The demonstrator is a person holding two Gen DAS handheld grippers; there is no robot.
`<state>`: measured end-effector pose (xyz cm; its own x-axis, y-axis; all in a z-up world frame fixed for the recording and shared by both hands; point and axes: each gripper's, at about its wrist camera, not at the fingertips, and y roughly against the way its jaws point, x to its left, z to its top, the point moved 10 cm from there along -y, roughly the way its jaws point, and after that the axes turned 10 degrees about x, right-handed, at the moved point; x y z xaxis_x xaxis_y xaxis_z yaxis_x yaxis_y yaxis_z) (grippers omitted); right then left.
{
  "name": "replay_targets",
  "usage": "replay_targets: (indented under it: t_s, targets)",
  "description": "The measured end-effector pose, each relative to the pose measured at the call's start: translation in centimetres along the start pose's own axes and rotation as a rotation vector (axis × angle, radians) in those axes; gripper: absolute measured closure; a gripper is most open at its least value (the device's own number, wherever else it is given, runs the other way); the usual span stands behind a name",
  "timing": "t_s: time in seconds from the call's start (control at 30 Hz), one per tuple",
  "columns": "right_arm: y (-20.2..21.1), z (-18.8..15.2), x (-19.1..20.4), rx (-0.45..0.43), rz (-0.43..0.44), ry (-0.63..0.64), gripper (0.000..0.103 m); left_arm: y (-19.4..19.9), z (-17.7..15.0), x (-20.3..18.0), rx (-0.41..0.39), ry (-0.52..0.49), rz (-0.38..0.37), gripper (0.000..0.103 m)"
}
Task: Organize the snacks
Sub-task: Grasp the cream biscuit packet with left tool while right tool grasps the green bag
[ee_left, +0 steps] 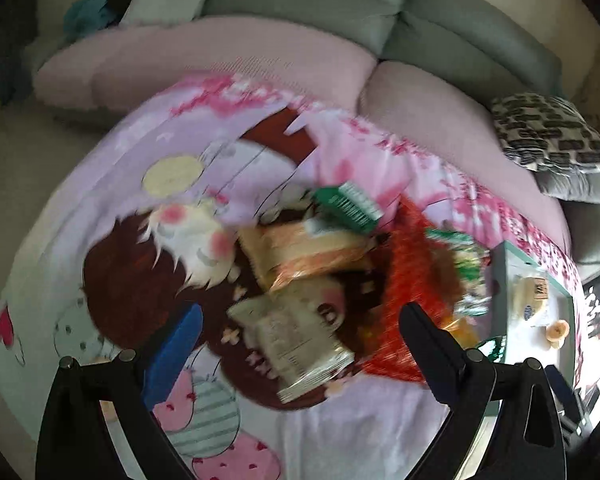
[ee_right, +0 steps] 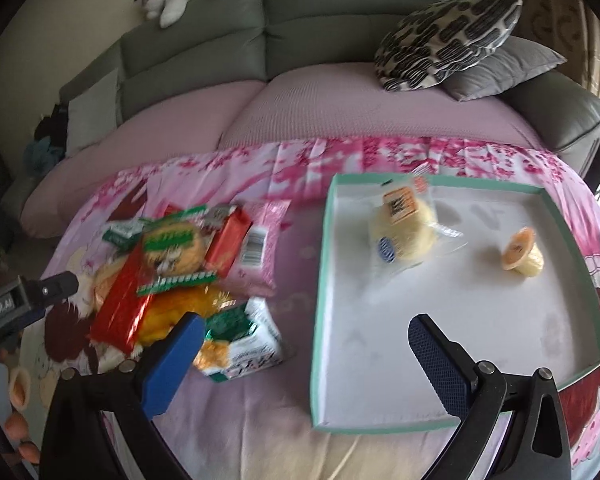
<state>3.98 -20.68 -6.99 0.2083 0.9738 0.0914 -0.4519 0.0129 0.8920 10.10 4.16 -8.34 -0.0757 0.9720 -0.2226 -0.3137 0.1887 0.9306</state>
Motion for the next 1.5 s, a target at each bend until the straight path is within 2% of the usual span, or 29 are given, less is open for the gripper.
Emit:
replay_targets:
  t_s: [0.2,0.37,0.53,0.67,0.87,0.93,1.07,1.13,1.17,1.5]
  targets:
    - [-1.2,-1.7,2.8,0.046,0.011,0.086,0.0,-2.5,-1.5,1.5,0.092,0.091,-0.015,0.004]
    - [-1.9,-2.0,3.7,0.053,0.016,0.116,0.006,-4.2,-2.2,1.9,0.142,0.124,-0.002,0.005]
    - [-2.6,-1.8,4.2,0.058,0.029,0.134,0.012,-5.4,-2.3,2.3,0.174,0.148,0.007,0.012]
    - [-3.1,-1.6,4.7,0.057,0.038,0.15,0.02,-6.2,-2.6,1.8,0.208,0.153,-0.019,0.013]
    - [-3.7,-1.6,5.1,0.07,0.049,0.161,0.027,-6.8,-2.1,1.3,0.215,0.151,-0.01,0.014]
    - [-3.9,-1.6,5.1,0.074,0.051,0.158,0.028,-6.9,-2.1,1.3,0.217,0.144,0.004,0.018]
    - [-4.2,-1.6,5.1,0.079,0.054,0.155,0.029,-7.3,-1.7,1.1,0.215,0.137,0.037,0.028]
    - [-4.2,-1.6,4.9,0.08,0.049,0.149,0.034,-7.3,-1.8,1.2,0.211,0.128,0.055,0.037]
    - [-4.2,-1.6,4.8,0.081,0.048,0.146,0.037,-7.2,-1.8,1.3,0.208,0.125,0.068,0.045]
    - [-3.9,-1.5,4.1,0.08,0.047,0.119,0.045,-6.8,-1.8,1.4,0.198,0.141,0.049,0.048]
